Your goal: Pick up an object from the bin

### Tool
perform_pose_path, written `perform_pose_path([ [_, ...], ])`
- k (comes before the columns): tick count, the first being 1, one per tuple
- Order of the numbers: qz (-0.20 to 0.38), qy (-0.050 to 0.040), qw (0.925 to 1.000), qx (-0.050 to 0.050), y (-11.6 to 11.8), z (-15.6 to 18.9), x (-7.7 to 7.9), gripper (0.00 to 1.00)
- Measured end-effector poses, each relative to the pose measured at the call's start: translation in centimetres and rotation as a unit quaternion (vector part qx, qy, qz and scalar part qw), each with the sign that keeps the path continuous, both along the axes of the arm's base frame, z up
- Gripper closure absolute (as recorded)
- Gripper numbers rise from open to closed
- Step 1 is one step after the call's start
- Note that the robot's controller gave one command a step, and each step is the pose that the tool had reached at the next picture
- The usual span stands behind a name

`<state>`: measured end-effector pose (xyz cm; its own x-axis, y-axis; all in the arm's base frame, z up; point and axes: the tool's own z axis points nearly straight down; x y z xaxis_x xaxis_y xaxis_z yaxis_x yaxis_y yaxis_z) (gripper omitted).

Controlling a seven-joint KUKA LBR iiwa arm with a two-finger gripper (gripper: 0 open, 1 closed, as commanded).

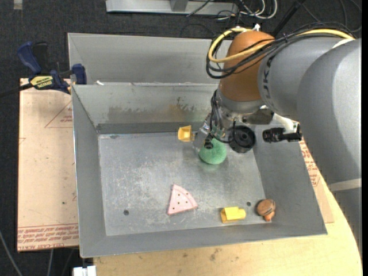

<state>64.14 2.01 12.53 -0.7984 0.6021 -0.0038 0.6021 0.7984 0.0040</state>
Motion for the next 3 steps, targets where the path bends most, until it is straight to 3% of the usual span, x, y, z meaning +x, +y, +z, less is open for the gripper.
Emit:
perform_pose_path([
  [3,0.000,0.0030,1.0000,0.000,0.0,1.7,-0.1,1.00],
])
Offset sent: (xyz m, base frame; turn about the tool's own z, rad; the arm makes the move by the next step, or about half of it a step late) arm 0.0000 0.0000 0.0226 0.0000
